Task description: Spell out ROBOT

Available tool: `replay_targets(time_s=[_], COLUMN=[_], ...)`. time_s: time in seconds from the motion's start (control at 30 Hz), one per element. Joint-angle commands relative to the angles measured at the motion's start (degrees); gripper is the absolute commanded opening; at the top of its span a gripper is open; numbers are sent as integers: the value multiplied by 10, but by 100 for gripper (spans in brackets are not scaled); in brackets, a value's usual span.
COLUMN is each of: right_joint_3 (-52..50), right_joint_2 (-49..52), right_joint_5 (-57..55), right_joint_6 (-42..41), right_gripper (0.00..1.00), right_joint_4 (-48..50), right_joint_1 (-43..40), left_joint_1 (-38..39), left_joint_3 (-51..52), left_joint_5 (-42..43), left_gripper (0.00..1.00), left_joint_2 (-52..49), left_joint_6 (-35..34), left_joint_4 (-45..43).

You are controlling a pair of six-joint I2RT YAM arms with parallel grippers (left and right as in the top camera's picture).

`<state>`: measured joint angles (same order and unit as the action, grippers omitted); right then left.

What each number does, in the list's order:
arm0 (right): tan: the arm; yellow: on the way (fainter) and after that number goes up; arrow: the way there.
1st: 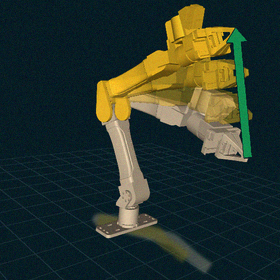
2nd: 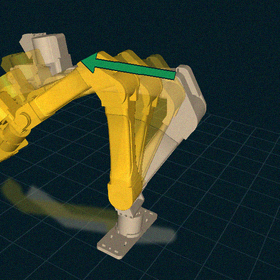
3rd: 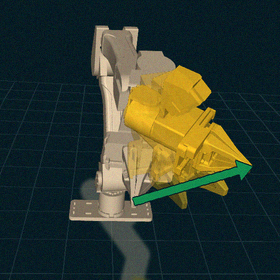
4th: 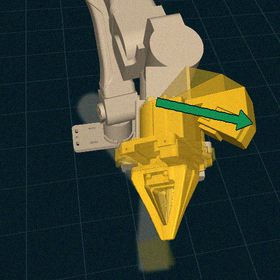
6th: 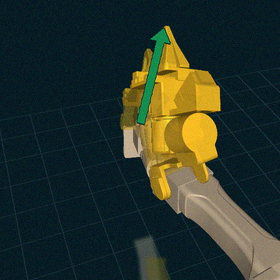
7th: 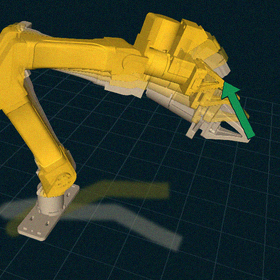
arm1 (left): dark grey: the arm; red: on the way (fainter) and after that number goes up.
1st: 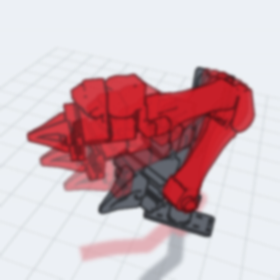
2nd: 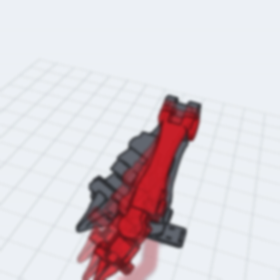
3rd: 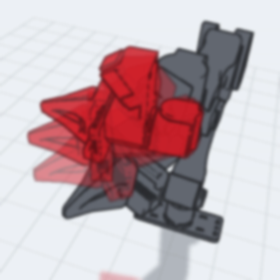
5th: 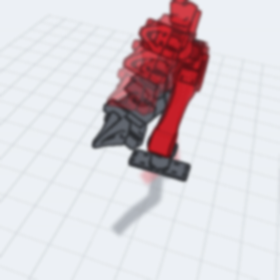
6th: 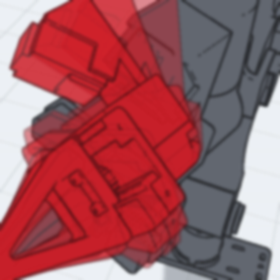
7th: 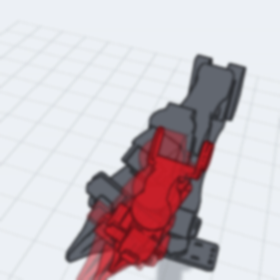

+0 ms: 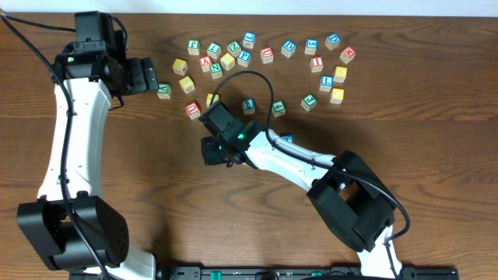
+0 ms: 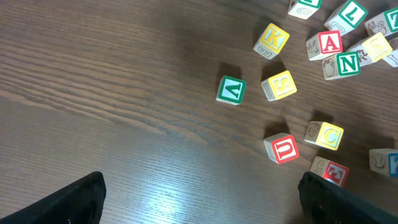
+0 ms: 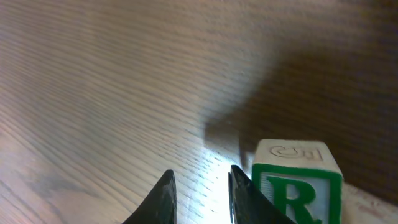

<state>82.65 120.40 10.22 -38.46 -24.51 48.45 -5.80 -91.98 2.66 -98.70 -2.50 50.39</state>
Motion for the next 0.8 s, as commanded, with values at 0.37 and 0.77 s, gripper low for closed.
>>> replay_targets(time_s=[0.37,0.77], right_joint_3=[56,176], right_joint_2=[7,-4], right_joint_5=[-12,-19], right_joint_6=[39,124], right_gripper=[27,29], right_joint_4=[-81,-249], right_joint_1=[-18,-54], left_joint_1=[-1,-1], left_joint_3=[-9,-9], left_joint_5=[-7,-7], left_gripper=[98,98], left_joint_2=[1,1], left_joint_6=[8,8], left_joint_4=[1,1])
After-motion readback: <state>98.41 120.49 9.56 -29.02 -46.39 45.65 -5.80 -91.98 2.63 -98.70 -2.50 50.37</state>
